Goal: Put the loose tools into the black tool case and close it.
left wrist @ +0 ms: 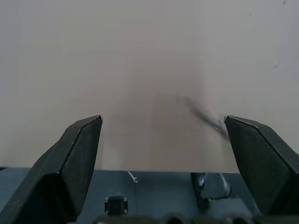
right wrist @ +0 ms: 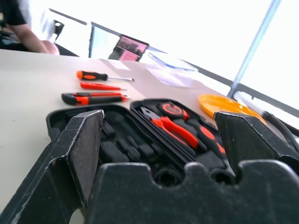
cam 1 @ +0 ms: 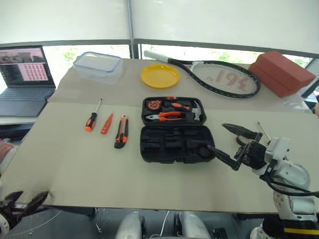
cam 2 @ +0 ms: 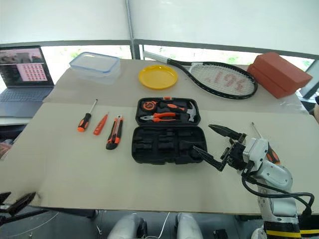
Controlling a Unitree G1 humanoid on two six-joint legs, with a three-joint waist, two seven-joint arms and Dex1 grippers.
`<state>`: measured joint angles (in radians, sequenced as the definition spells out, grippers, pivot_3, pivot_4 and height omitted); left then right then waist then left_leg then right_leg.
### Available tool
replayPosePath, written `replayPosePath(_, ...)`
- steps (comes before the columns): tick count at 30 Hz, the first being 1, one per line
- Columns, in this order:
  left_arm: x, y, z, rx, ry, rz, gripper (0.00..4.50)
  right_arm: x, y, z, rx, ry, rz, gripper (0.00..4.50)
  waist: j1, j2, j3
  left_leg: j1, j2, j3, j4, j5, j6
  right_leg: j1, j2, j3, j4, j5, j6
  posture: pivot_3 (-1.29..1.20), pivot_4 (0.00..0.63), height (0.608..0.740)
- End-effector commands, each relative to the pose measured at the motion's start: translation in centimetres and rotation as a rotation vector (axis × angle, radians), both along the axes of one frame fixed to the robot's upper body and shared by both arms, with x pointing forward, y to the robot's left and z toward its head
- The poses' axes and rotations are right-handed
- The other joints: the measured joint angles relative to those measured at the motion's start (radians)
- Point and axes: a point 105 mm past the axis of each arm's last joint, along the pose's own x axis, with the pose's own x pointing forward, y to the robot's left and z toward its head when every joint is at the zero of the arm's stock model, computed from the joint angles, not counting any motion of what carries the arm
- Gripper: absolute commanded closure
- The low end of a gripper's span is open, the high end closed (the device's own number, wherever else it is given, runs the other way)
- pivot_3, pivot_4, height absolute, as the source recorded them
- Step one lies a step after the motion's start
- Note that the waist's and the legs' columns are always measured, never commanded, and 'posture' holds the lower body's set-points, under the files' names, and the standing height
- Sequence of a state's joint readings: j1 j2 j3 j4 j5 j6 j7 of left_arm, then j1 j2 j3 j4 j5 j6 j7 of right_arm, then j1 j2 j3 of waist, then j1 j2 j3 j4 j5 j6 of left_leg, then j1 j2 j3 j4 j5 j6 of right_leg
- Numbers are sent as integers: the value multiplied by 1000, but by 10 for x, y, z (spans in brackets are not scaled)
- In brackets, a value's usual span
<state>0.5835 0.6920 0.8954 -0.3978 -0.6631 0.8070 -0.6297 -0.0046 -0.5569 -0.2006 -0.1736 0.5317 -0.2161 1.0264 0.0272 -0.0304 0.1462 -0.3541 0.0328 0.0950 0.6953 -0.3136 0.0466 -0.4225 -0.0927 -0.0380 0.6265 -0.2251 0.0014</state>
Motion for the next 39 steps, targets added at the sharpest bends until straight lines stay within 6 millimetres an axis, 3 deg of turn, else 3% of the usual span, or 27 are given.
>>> replayPosePath(1, 43, -18, 38, 48, -68, -85, 0, 3, 0, 8, -11, -50, 6, 91, 15, 1, 0, 0, 0, 0, 0, 1, -2, 0, 0, -1, 0, -1, -2, 0, 150, 740)
replayPosePath(4, 82, -30, 51, 35, -48, -111, 0, 8, -1, 13, -2, -50, -3, 91, 13, -1, 0, 0, 0, 1, 0, 4, -3, 3, 0, -1, 2, 2, -2, 0, 150, 740)
replayPosePath(9, 150, -40, 53, 65, 14, -106, 0, 10, 4, 10, 1, -26, 13, 91, -13, 1, 0, -2, -2, 1, -2, 7, -6, 2, 4, 0, 5, 4, 0, 0, 150, 740)
replayPosePath(10, 163, -41, 51, 73, 17, -106, 0, 10, 4, 10, 1, -26, 13, 91, -17, 0, 1, -1, -1, 1, -3, 10, -13, 1, 5, 1, 5, 4, 0, 0, 150, 740)
replayPosePath(15, 212, -35, 40, 95, 46, -79, 0, 7, 4, 6, 2, -21, -7, 91, -27, -1, 2, -7, 0, 1, -2, 13, -18, -2, 14, 1, 3, 4, -2, 0, 150, 740)
replayPosePath(17, 227, -42, 39, 74, 26, -108, 0, 5, 3, 5, 5, -19, -21, 91, -30, -1, 2, -9, 1, 0, -2, 13, -18, -4, 15, 0, 2, 4, -2, 0, 150, 740)
replayPosePath(22, 245, -44, 29, 29, 30, -92, 0, 1, 0, 1, 7, -13, -43, 91, -24, -1, 2, -14, 0, 0, 0, 12, -17, -6, 14, -1, 2, 5, -1, 0, 150, 740)
replayPosePath(27, 250, -53, 21, -58, 39, -111, 1376, -4, -4, -3, 0, -7, -61, 0, -18, -2, 2, -15, 0, 0, 1, 12, -16, -5, 14, -1, 2, 5, 1, 0, 150, 740)
replayPosePath(29, 247, -51, 20, -40, 50, -127, 2175, -5, -5, -3, -1, -9, -66, 0, -17, -2, 2, -14, 0, 0, 1, 11, -16, -5, 14, -1, 2, 6, 1, 0, 150, 740)
replayPosePath(31, 245, -42, 29, -11, -6, -135, 2827, -7, -8, -3, -6, -11, -73, 0, -18, -2, 2, -14, 0, 0, 1, 11, -16, -5, 14, -1, 2, 6, 1, 0, 150, 740)
replayPosePath(33, 246, -33, 51, 30, -131, -162, 3554, -10, -11, -1, -13, -13, -76, 0, -24, -2, 2, -14, 1, 0, 1, 11, -16, -5, 14, 0, 2, 6, 1, 0, 150, 740)
replayPosePath(34, 246, -32, 59, 49, -177, -182, 3554, -11, -12, -1, -16, -13, -73, 0, -27, -2, 2, -14, 1, 0, 1, 11, -16, -5, 14, 0, 2, 6, 1, 0, 150, 740)
replayPosePath(35, 246, -38, 74, 86, -261, -261, 3554, -13, -14, 1, -20, -14, -80, 0, -28, -3, 2, -14, 2, 0, 1, 12, -16, -6, 15, 0, 3, 6, 1, 0, 150, 740)
replayPosePath(37, 241, -82, 109, 120, -454, -561, 3554, -15, -22, 5, -20, -15, -103, 0, -24, -4, 3, -15, 2, -1, 1, 12, -16, -6, 14, 0, 3, 6, 1, 0, 150, 740)
replayPosePath(39, 231, -112, 120, 143, -522, -758, 3554, -16, -28, 8, -18, -15, -119, 0, -10, -4, 4, -15, 2, 0, 2, 12, -16, -6, 12, -1, 3, 6, 1, 0, 150, 740)
